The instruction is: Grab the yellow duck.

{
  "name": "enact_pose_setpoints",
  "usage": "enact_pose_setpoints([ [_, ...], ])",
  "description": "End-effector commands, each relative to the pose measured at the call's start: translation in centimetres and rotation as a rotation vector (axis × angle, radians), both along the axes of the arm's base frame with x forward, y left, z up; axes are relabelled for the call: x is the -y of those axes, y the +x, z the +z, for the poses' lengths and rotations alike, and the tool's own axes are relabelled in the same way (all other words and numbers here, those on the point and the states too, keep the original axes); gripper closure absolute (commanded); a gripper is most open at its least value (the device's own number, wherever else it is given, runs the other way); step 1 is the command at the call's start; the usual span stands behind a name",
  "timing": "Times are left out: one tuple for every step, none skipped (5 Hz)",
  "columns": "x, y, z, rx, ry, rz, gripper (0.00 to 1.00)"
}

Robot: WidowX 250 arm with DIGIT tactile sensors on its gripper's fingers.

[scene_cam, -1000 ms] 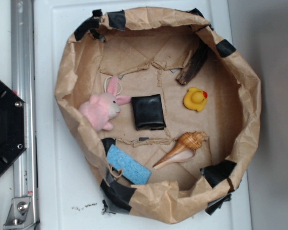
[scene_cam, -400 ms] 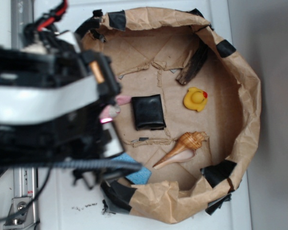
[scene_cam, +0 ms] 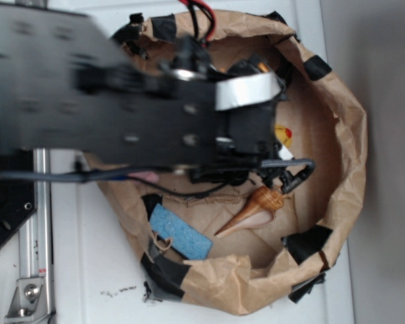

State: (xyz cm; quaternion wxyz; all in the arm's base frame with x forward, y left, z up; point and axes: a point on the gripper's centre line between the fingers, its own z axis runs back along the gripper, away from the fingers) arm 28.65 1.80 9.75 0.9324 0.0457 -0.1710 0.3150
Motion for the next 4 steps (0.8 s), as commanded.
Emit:
enact_pose_setpoints([
  [-1.3,2.8,-3.0,-0.021,-0.008,0.119,0.00],
  [-1.2,3.8,-5.0,-0.061,0.018,0.100,0.00],
  [-1.0,4.3,-6.3,-0.086,0.050,0.051,0.00],
  [-0.5,3.8,-6.8,-0.084,0.041,-0.014,1.00],
])
